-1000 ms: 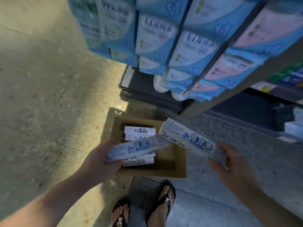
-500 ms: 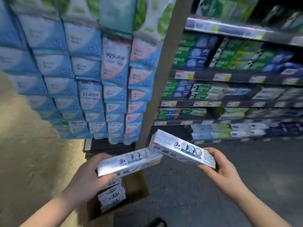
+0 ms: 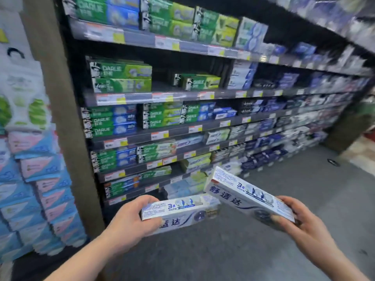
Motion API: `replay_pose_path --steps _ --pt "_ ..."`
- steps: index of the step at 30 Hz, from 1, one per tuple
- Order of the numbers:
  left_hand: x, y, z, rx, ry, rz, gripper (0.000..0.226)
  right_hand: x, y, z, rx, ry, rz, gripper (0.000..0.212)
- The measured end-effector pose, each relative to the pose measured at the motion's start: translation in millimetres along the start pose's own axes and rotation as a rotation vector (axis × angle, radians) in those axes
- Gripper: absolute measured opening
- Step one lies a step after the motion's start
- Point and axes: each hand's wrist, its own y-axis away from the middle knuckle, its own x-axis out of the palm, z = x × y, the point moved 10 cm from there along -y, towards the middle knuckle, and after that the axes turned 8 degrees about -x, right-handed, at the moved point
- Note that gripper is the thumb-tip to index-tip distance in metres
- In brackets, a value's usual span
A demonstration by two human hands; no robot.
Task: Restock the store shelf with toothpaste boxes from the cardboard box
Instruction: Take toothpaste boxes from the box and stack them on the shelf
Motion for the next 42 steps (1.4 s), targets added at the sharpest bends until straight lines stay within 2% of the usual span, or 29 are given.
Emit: replay_pose_path --steps 4,6,8,13,17,22,25,28,35,36,38,39,41,42 --pt "69 -37 -70 -0.021 0.02 0.033 0.028 -99 -28 -48 -0.012 0.083 -0.049 0.048" --pt "102 -54 -105 -0.014 0.015 0.045 0.035 -146 -41 -65 -0.017 0.104 -0.091 0.042" --pt "129 -70 -136 0.006 0.018 0.044 0.031 -185 -56 -76 -0.032 0.108 -0.132 0.034" --pt "177 -113 -195 0.008 0.05 0.068 0.041 -249 -103 -102 -0.051 0.107 -0.16 0.033" --pt "190 -150 -234 0.04 0.027 0.06 0.049 -273 -149 -125 -0.033 0.073 -0.162 0.03" --pt "200 -227 -282 0.101 0.027 0.045 0.026 -290 -224 -148 -0.022 0.062 -0.126 0.025" --pt "204 -285 -319 0.16 0.039 0.033 0.025 -304 -282 -159 -0.047 0.114 -0.134 0.022" --pt "204 -342 -351 0.186 0.076 0.02 0.031 -317 -342 -176 -0.058 0.129 -0.149 0.023" --pt "210 -457 -394 0.188 0.093 0.077 0.028 -333 -458 -200 -0.09 0.038 -0.17 0.034" --pt "209 -467 -400 0.195 0.097 0.077 0.029 -336 -475 -198 -0.103 0.039 -0.172 0.035" --pt "204 -484 -409 0.212 0.102 0.051 0.032 -343 -513 -194 -0.167 0.068 -0.186 0.051" --pt "200 -493 -412 0.207 0.121 0.039 0.034 -347 -534 -194 -0.189 0.06 -0.199 0.05" --pt "191 -510 -416 0.205 0.158 0.021 0.05 -353 -578 -193 -0.226 0.058 -0.19 0.032" --pt "187 -518 -419 0.208 0.174 0.0 0.06 -356 -602 -189 -0.262 0.081 -0.183 0.03"
